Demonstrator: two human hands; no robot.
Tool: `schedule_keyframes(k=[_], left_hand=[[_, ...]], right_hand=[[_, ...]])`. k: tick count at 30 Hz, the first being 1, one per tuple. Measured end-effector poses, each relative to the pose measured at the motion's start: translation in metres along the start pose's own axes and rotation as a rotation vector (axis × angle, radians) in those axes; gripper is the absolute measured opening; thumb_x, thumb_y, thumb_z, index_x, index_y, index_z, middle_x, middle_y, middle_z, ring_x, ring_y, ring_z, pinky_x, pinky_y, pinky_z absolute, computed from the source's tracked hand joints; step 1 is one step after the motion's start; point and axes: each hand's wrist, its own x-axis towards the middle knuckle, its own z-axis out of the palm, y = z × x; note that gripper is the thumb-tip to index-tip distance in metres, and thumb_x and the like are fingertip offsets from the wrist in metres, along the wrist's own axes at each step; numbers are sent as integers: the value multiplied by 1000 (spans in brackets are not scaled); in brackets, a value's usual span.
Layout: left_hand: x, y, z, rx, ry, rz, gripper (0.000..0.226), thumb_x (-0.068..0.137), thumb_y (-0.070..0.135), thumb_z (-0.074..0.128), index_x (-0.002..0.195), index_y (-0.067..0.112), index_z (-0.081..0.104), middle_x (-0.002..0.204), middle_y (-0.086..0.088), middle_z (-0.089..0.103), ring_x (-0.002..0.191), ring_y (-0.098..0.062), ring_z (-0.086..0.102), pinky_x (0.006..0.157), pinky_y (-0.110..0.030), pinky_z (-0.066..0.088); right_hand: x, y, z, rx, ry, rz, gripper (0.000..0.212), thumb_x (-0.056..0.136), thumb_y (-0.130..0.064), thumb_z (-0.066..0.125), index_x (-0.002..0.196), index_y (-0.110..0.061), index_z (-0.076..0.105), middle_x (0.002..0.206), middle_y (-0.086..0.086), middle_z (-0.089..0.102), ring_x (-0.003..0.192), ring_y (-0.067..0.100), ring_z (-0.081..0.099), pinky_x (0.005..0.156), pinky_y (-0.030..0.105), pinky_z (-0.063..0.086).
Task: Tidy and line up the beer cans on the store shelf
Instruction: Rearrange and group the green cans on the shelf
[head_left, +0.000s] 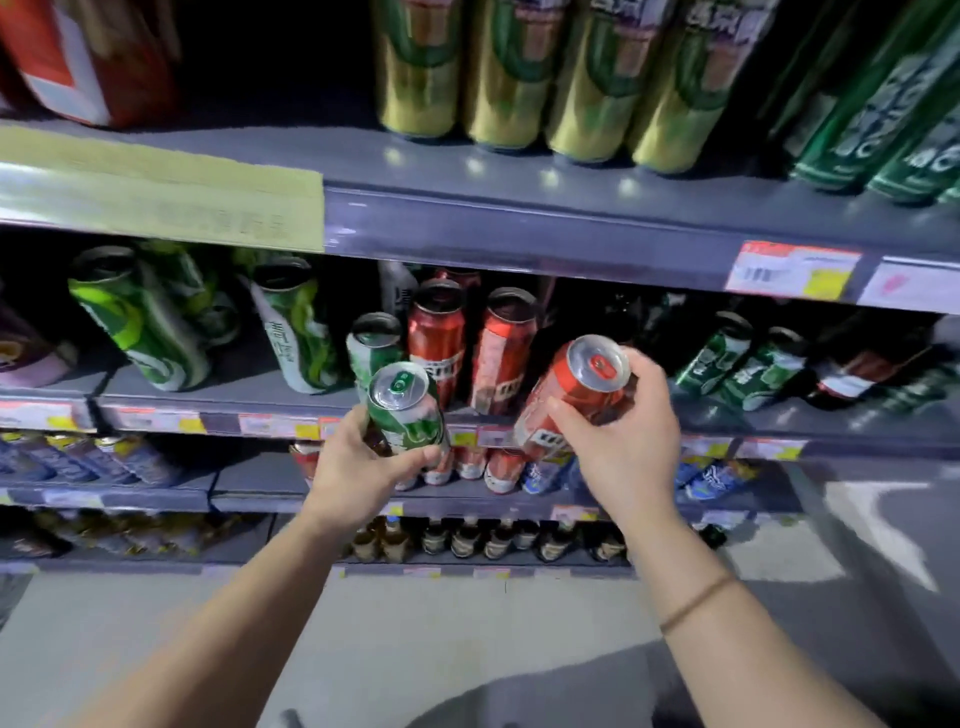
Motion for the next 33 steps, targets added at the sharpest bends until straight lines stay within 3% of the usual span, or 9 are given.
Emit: schedule_keyframes(k=[6,12,16,19,22,26,28,30,33], left_hand=[[-12,4,29,-35,96,-63,45,65,20,90,102,22,65,95,4,73,90,-10,68,83,-30,53],[-11,11,29,-28,106,-62,43,65,15,89,100,17,65,85,9,71,73,7,62,66,-7,44],[-2,10,31,-50,47,-59,46,63,25,91,100,23,64,92,5,73,88,-8,67,81,-27,53],[3,9,38,-50,-17,-54,52,60,32,91,104,23,64,97,5,73,94,-14,68,88,-39,54],[9,12,48,-60,-77,-33,50,62,26,91,104,23,64,94,6,73,92,-10,66,85,-32,54],[15,23,64,-50,-153,10,49,63,23,90,104,21,63,91,10,71,87,1,63,75,-13,47],[15,30,78,-37,-206,44,48,64,22,89,104,20,64,91,10,70,85,2,61,75,-10,45],[16,35,95,-22,-251,76,47,64,21,89,105,21,64,91,13,70,87,1,62,75,-9,44],[14,42,129,-10,-300,109,45,66,13,86,103,26,66,94,17,71,89,0,64,78,-17,48]], right_hand=[[60,11,5,-47,-95,-25,60,68,-29,82,119,-25,53,104,-11,63,96,10,61,82,21,42],[88,18,39,-124,-143,52,66,71,-35,81,128,-23,48,111,1,67,103,22,63,79,28,45],[93,20,44,-193,-151,54,70,74,-37,79,133,-20,45,109,4,67,100,23,63,71,26,41],[87,19,42,-203,-111,53,70,75,-36,78,135,-20,46,121,6,61,108,24,60,80,29,46],[79,26,38,-212,-57,66,70,77,-32,77,138,-18,46,131,7,46,114,23,56,93,33,45],[65,38,29,-66,-90,94,60,80,-25,74,134,-18,49,117,-1,54,105,14,61,92,34,50],[57,46,14,-7,-194,142,51,82,-18,71,130,-19,53,114,-4,60,100,10,62,93,32,50],[42,55,-3,99,-472,221,56,77,-17,72,129,-24,53,115,-9,65,103,7,63,94,33,51],[25,70,-25,104,-616,290,74,62,-39,80,128,-33,48,117,-14,65,108,2,61,94,25,48]])
